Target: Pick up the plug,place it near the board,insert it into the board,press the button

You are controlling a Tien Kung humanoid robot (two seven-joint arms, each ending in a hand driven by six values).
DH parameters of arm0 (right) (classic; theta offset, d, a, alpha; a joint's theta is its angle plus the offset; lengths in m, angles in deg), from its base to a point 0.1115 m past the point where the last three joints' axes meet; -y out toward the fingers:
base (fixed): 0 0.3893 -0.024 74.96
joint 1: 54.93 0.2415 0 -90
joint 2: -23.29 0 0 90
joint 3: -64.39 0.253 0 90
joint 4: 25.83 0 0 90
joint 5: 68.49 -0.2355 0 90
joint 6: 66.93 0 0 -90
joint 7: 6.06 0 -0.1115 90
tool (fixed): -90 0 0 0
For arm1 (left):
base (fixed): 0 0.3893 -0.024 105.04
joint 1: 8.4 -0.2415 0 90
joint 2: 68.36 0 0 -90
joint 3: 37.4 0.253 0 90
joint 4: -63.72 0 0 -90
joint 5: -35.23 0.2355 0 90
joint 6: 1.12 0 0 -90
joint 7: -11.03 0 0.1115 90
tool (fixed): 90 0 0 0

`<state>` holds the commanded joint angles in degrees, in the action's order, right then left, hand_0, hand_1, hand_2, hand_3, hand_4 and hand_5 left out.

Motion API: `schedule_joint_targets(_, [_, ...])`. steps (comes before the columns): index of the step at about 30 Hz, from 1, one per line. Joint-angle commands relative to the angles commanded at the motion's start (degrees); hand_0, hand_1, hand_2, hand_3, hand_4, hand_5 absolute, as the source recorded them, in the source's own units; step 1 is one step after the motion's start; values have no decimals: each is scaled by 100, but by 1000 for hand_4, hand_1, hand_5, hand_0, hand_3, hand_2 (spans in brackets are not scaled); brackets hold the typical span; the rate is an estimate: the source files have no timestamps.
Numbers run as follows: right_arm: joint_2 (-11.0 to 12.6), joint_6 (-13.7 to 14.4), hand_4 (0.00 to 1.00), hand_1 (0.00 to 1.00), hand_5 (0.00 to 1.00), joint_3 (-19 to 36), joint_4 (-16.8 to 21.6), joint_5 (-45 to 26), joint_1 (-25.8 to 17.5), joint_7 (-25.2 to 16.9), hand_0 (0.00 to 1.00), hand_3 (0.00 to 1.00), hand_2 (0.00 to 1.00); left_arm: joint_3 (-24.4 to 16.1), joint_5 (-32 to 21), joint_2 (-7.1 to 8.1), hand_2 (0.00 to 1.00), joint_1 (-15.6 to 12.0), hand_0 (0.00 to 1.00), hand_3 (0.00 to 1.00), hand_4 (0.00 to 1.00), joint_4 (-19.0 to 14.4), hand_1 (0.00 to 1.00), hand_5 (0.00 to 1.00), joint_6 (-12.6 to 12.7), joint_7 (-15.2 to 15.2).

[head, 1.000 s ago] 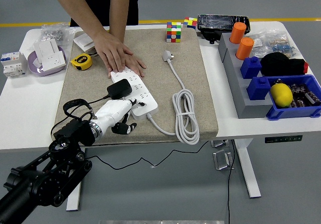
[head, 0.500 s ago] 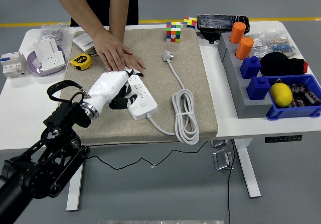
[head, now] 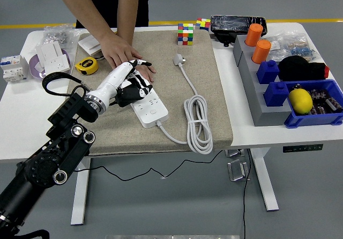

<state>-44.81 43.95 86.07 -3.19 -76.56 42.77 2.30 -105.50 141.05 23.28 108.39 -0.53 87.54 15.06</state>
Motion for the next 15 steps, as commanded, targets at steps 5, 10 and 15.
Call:
schedule_joint_targets(5, [9, 4, 998, 747, 998, 6, 5, 9, 19, 0, 789, 761, 736, -22, 277, -40, 969, 150, 973, 920, 998, 343, 998, 382, -51, -44])
schedule_joint_targets(10, [12, 5, 998, 747, 998, 12, 6, 9, 24, -1, 789, 761, 736, 7, 933, -40, 859, 216, 874, 854, 998, 544, 918, 374, -3, -70])
schedule_joint_targets(15, [17, 3, 998, 747, 998, 1, 4, 4, 19, 1, 789, 761, 736, -1, 1901, -31, 859, 254, 874, 854, 998, 767, 918, 374, 231, -95])
